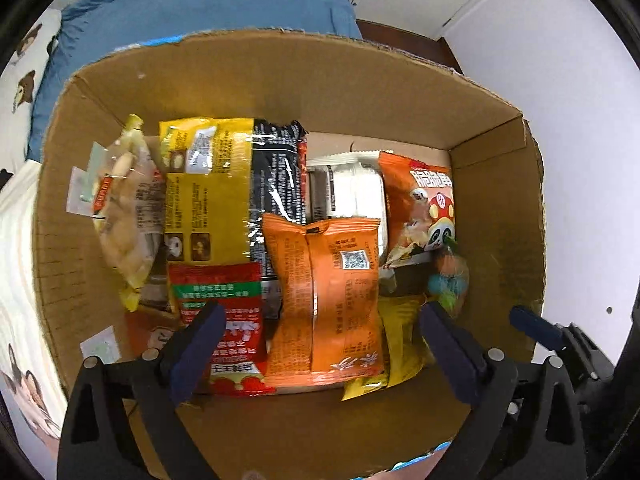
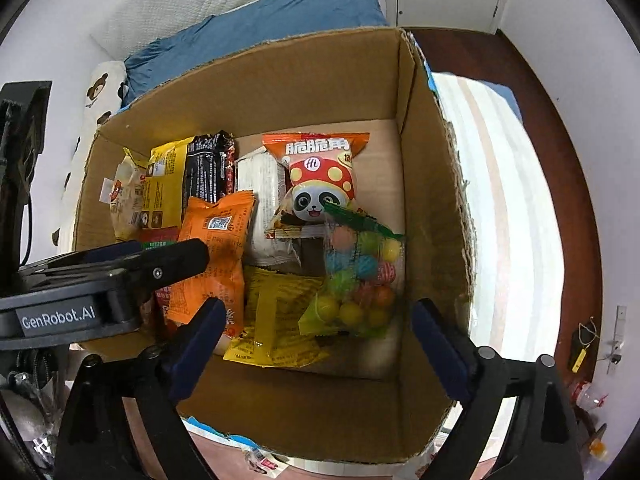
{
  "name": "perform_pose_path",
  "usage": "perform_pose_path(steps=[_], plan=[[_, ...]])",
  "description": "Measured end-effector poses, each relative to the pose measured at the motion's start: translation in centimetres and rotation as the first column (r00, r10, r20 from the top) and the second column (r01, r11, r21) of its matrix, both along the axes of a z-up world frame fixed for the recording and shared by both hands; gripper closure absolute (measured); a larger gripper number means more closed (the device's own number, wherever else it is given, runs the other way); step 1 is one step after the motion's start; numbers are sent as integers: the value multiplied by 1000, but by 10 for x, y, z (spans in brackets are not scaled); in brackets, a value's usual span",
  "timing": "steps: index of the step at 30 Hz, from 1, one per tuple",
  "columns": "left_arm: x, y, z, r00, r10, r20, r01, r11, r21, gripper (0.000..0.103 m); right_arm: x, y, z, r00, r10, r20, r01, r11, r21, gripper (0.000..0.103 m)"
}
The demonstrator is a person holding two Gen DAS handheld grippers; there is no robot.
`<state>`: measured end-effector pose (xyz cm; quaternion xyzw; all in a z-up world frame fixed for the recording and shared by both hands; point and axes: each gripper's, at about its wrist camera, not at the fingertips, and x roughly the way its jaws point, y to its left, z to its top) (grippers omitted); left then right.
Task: Organize snacks
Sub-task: 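Carry both packs into the box and open both tools, then withdraw both tools from the box toward the last two snacks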
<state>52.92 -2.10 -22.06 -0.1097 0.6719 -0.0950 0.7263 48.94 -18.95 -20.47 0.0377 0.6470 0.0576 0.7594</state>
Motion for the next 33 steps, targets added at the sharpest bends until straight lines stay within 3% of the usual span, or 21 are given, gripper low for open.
perform_pose_path(steps=[7, 15, 24, 27, 33], plan=[[-35, 17, 23, 996, 14, 85, -18, 999, 51, 4, -18, 0, 20, 998, 3, 65, 0, 999, -47, 3], [-94, 33, 50, 972, 59, 226, -79, 994, 82, 4, -62, 1, 49, 985, 21, 173, -9, 998, -69, 3], [-157, 30, 101, 921, 38, 388, -94, 987, 127, 4, -122, -2, 93, 953, 6, 302, 7, 999, -41, 3], [-181, 28, 122, 893, 36, 448, -109, 985, 137, 4, -142, -2, 111, 936, 6, 351, 10, 999, -43, 3], [-213, 25, 146, 855, 29, 517, -126, 980, 153, 4, -178, -5, 138, 907, 8, 421, 9, 999, -39, 3]])
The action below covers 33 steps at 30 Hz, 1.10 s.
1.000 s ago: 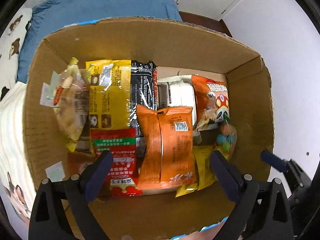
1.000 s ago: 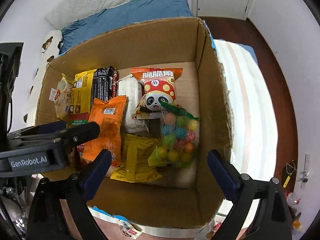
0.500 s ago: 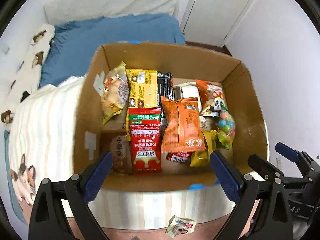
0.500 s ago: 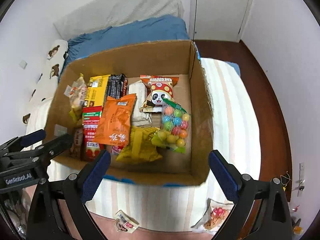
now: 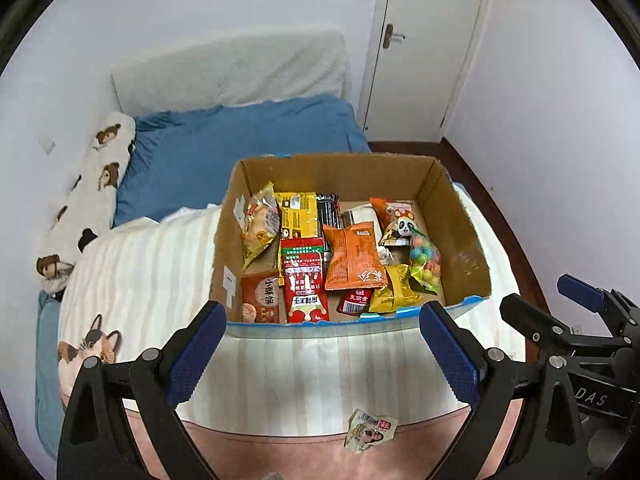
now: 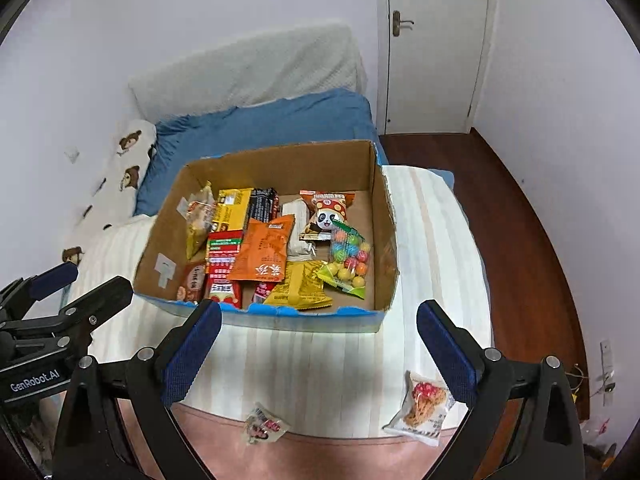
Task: Organize snacks
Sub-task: 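Withdraw both tools from the box toward the last two snacks, then grasp the small white packet with the left tool while the right grasps the oat cookie pack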
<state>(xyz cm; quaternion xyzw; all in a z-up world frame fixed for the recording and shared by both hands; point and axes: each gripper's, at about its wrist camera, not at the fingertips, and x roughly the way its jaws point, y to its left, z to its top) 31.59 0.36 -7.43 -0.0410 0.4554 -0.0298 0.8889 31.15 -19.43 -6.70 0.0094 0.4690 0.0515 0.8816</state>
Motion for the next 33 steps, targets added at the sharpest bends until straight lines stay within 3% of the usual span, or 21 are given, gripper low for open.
perform_pose_path(steps=[9, 17, 22, 26, 29, 33], plan=[[-33, -1, 11, 999, 21, 46, -21, 1000, 6, 4, -37, -9, 20, 999, -4, 43, 3, 999, 36, 3], [-52, -4, -4, 999, 35, 5, -35, 999, -36, 4, -53, -31, 13, 1000, -19, 13, 18, 994, 110, 3], [-59, -17, -44, 996, 40, -82, -42, 999, -21, 4, -56, -77, -31, 989, -97, -111, 113, 983, 147, 3], [-56, -35, -98, 977, 11, -211, -15, 1000, -15, 4, -51, -124, -87, 955, -174, -242, 203, 973, 105, 3], [-53, -45, -143, 944, -19, -329, -6, 997, -74, 4, -42, -152, -136, 917, -212, -338, 264, 958, 115, 3], [-49, -53, -194, 880, -40, -472, -28, 990, -137, 4, -28, -173, -188, 880, -212, -426, 315, 931, 187, 3]])
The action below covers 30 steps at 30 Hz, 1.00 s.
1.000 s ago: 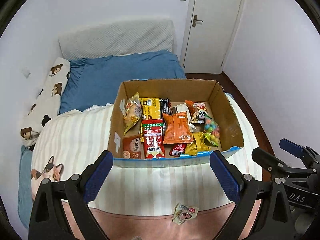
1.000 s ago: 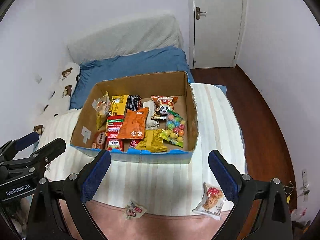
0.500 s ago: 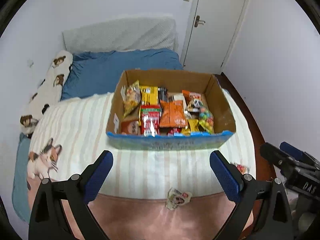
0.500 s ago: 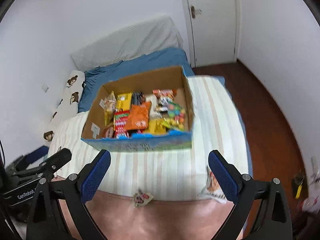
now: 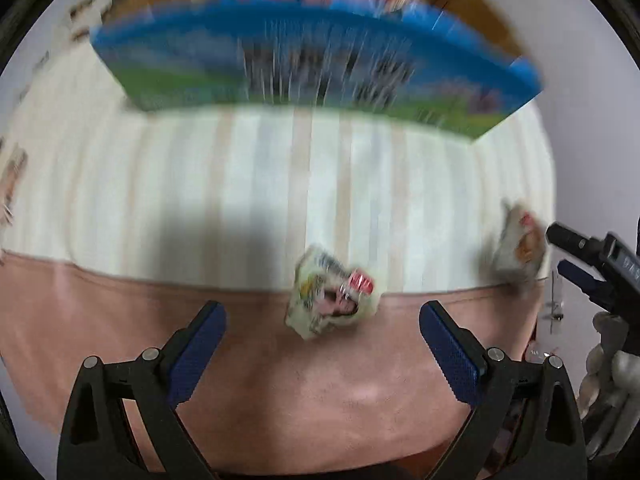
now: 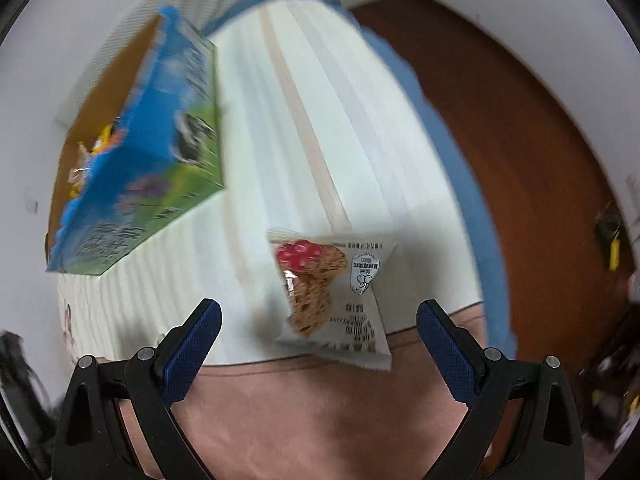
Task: Organize snacks
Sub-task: 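Grasp the small white packet with the left tool while the right grasps the oat cookie pack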
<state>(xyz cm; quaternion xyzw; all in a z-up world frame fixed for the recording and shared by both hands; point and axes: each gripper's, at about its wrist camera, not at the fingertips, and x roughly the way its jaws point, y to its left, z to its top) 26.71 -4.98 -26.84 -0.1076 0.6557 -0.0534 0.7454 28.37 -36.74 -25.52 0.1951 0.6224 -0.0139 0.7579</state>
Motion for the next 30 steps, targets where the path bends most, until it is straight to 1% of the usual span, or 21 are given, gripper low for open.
perform_pose_path(steps=[1, 3, 5, 6, 7, 8, 9, 10, 11, 13, 16, 18, 20, 25, 27, 30], plan=[[1, -2, -10, 1000, 3, -30, -4, 1000, -24, 4, 1, -1, -6, 1000, -5, -4, 5, 1000, 8, 3], [4, -4, -24, 998, 11, -65, -13, 999, -33, 4, 5, -2, -23, 1000, -12, -18, 13, 1000, 22, 3], [9, -7, -34, 996, 13, -88, -16, 999, -43, 4, 7, -1, -35, 1000, -16, -27, 17, 999, 30, 11], [12, -8, -38, 995, 19, -97, -25, 998, -57, 4, 7, 0, -40, 999, -17, -31, 18, 1000, 22, 13], [14, -8, -42, 995, 24, -99, -31, 997, -75, 11, 7, 2, -42, 999, -15, -34, 15, 1000, 10, 21], [16, -9, -47, 993, 31, -111, -40, 996, -78, 17, 6, 5, -44, 999, -4, -35, 4, 1000, -16, 29], [17, -9, -51, 992, 35, -123, -45, 996, -83, 37, 5, 7, -45, 999, 2, -33, -3, 1000, -28, 33], [18, -9, -55, 990, 40, -134, -53, 994, -98, 42, 2, 11, -45, 999, 15, -28, -16, 999, -42, 40], [18, -7, -56, 990, 47, -136, -61, 993, -96, 43, 0, 14, -44, 999, 28, -24, -29, 998, -50, 43], [13, -6, -57, 991, 46, -124, -58, 994, -92, 47, -7, 26, -42, 997, 69, -22, -70, 996, -51, 45], [0, -1, -54, 993, 39, -111, -46, 997, -62, 47, -19, 48, -42, 990, 137, -30, -139, 989, -44, 47], [-7, 10, -54, 992, 39, -119, -44, 998, -43, 47, -31, 65, -44, 982, 185, -43, -187, 981, -43, 47], [-21, 23, -55, 991, 43, -129, -46, 999, -18, 47, -48, 89, -48, 966, 252, -63, -255, 966, -35, 47], [-61, 55, -61, 985, 65, -158, -55, 996, 65, 47, -82, 131, -59, 926, 362, -107, -366, 931, -16, 47], [-71, 66, -66, 982, 88, -166, -77, 995, 70, 47, -88, 137, -64, 922, 369, -120, -374, 927, -23, 47], [-78, 75, -73, 976, 126, -179, -119, 992, 51, 47, -88, 138, -68, 930, 342, -131, -348, 937, -25, 44]])
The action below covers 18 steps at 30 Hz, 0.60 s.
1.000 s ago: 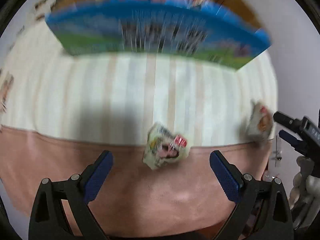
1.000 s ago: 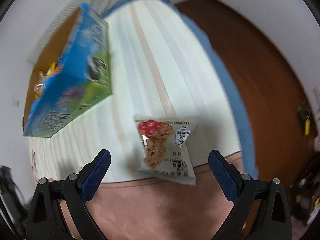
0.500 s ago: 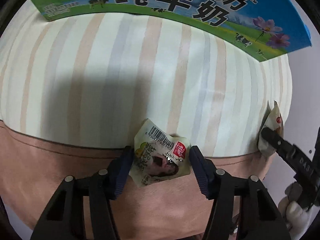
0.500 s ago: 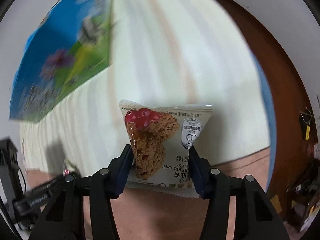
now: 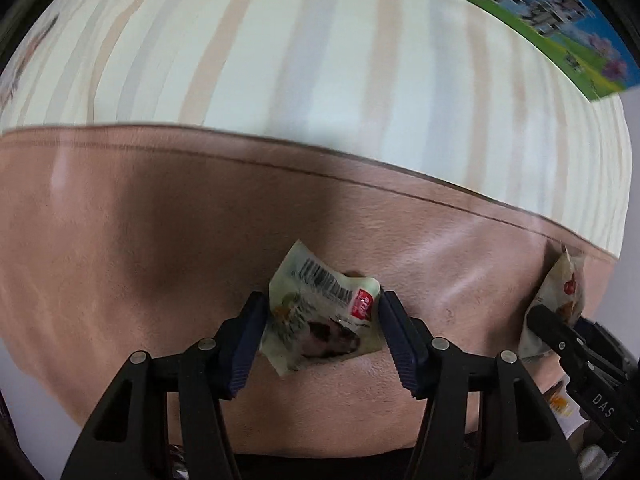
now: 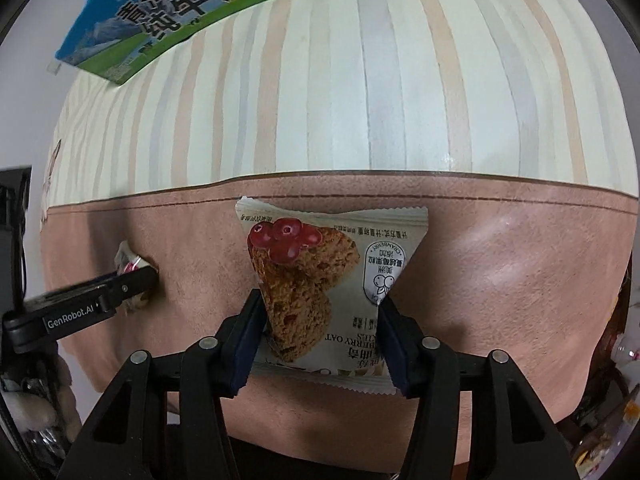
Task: Organize snacks
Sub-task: 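Grasp the small white packet with the left tool while the right grasps the oat cookie pack, then lift both held packets off the bed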
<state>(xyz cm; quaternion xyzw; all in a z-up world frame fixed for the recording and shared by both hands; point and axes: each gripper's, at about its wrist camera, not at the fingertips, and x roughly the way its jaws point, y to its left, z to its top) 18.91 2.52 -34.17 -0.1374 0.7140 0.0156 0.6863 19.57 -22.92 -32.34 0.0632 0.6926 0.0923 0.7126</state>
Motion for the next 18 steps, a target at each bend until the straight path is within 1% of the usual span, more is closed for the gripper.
perform_pose_path(steps=[2, 4, 6, 7, 8, 12, 14, 16, 18], plan=[[-2, 0, -3, 1000, -1, 0, 1, 1000, -3, 47, 1, -4, -2, 999, -32, -18, 32, 999, 27, 36], [-6, 2, -6, 1000, -5, 4, 5, 1000, -2, 45, 3, -6, -2, 998, -53, -31, 54, 998, 45, 34], [-10, 3, -7, 1000, -9, 9, 9, 1000, -4, 45, 4, -7, -4, 997, -63, -38, 64, 997, 40, 32], [-2, -1, -5, 1000, -9, 10, 9, 1000, -5, 45, 7, -4, -6, 997, -68, -40, 69, 997, 40, 30], [4, -1, -8, 1000, -9, 10, 9, 1000, -7, 45, 8, -3, -9, 996, -79, -43, 80, 996, 36, 30], [3, 2, -8, 1000, -1, 18, 2, 1000, -15, 46, 10, 9, -13, 995, -93, -45, 93, 996, 4, 29], [4, 5, -8, 1000, 0, 23, 0, 1000, -16, 47, 22, 33, -21, 996, -78, -48, 78, 997, -16, 28], [1, 5, -8, 1000, 1, 30, -1, 1000, -17, 47, 24, 39, -23, 997, -65, -50, 63, 997, -34, 28], [-1, 1, -8, 999, 1, 38, 0, 1000, -17, 48, 25, 44, -23, 997, -59, -43, 57, 997, -56, 34]])
